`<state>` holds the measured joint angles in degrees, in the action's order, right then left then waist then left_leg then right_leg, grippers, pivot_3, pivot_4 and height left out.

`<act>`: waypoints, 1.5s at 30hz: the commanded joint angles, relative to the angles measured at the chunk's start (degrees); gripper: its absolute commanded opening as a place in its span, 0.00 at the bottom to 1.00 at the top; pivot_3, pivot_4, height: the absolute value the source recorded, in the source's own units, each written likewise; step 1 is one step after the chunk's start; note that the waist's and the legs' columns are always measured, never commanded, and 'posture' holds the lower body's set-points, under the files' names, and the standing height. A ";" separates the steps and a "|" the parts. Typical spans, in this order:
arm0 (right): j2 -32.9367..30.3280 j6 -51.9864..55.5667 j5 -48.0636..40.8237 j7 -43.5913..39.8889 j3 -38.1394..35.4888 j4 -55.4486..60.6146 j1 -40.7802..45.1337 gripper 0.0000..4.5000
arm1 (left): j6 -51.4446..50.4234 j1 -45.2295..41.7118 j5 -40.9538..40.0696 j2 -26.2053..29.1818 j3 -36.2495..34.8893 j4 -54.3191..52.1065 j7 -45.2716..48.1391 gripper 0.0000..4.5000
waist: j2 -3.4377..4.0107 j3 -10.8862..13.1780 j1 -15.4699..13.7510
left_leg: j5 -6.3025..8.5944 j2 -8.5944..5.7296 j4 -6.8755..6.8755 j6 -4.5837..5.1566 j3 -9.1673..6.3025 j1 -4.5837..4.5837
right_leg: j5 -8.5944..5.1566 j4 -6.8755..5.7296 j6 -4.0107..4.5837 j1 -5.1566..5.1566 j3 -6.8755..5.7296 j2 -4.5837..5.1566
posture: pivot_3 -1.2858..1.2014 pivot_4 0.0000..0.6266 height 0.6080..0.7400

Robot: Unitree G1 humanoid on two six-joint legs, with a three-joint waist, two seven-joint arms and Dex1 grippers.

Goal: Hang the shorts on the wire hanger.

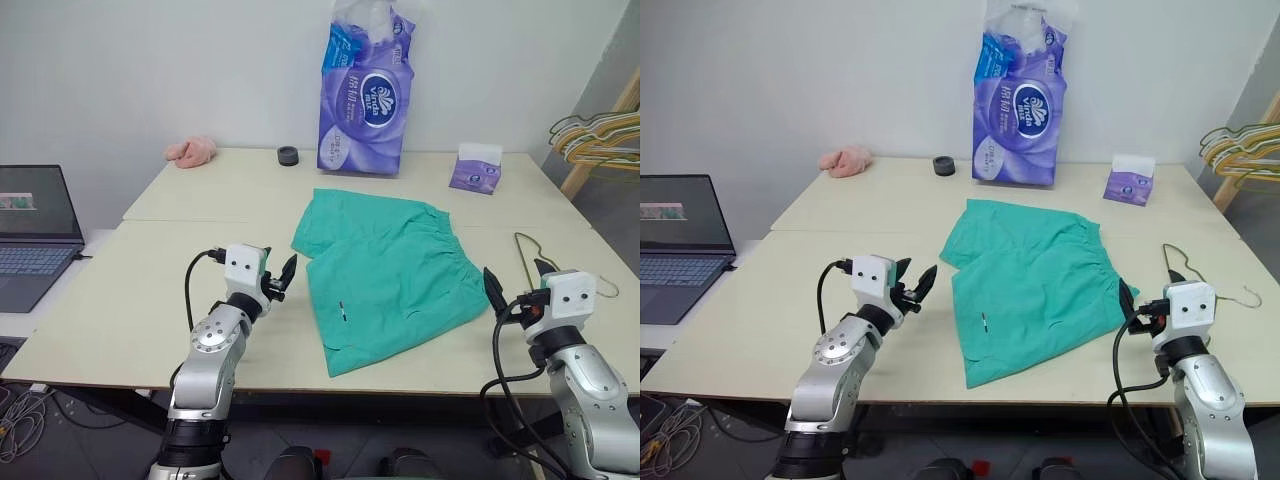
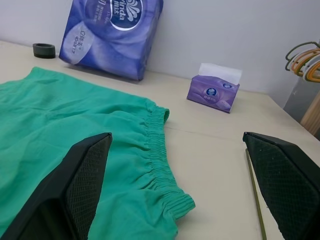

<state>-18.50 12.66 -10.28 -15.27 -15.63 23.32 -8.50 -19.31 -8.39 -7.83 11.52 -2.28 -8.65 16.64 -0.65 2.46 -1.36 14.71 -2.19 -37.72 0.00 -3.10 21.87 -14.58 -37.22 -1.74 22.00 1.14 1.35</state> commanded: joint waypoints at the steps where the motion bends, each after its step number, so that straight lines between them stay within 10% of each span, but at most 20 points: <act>1: -0.38 -1.55 -0.31 -0.31 -0.30 0.88 0.76 1.00 | -2.00 -0.87 -0.56 0.81 0.68 -2.45 0.67 0.64 | 0.00 0.00 0.00 | 0.00 0.00 0.00 0.00 0.00 0.00 | 0.00 0.00 -0.01 0.00 -0.01 0.00 | 0.52 0.03 1.00; 9: -0.39 -1.37 -0.37 -0.37 -0.16 0.88 1.34 1.00 | 0.00 -0.21 -4.28 2.59 0.19 -4.38 6.52 0.64 | 0.00 0.00 0.00 | 0.00 0.00 0.00 0.00 0.00 0.00 | 0.01 0.00 0.03 0.00 0.01 0.01 | 0.52 0.02 1.00; 16: -0.80 -0.86 -0.96 -1.72 0.28 2.37 0.68 1.00 | -1.45 -0.30 -6.18 3.57 2.07 -6.01 9.86 0.99 | 0.01 0.00 0.00 | 0.00 0.00 0.00 0.00 0.01 0.00 | -0.01 0.01 0.02 0.00 0.01 0.01 | 0.52 0.03 1.00; 29: -22.41 9.30 -8.89 -25.62 9.73 18.29 -6.76 1.00 | -11.69 -3.15 -7.85 23.85 20.26 -9.25 37.36 0.99 | 0.23 0.16 1.60 | 0.07 0.07 0.01 0.10 -0.02 -0.02 | -0.33 0.01 0.22 -0.01 -0.06 -0.06 | 0.48 0.03 1.00; 45: -23.76 5.61 -5.48 -27.11 11.35 17.65 -8.04 1.00 | -5.39 -5.79 4.55 19.55 27.14 1.53 31.01 0.91 | 0.11 0.23 1.55 | 0.13 0.09 -0.03 0.09 -0.03 -0.03 | -0.34 0.02 0.06 -0.03 -0.04 -0.04 | 0.48 0.05 1.00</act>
<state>-42.21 19.91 -16.22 -42.28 -3.29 40.22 -16.88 -25.75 -13.53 -4.97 31.25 25.55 -8.54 49.30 -0.53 2.69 0.19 14.83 -2.10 -37.76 0.09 -3.13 21.83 -14.92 -37.19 -1.70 21.95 1.10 1.32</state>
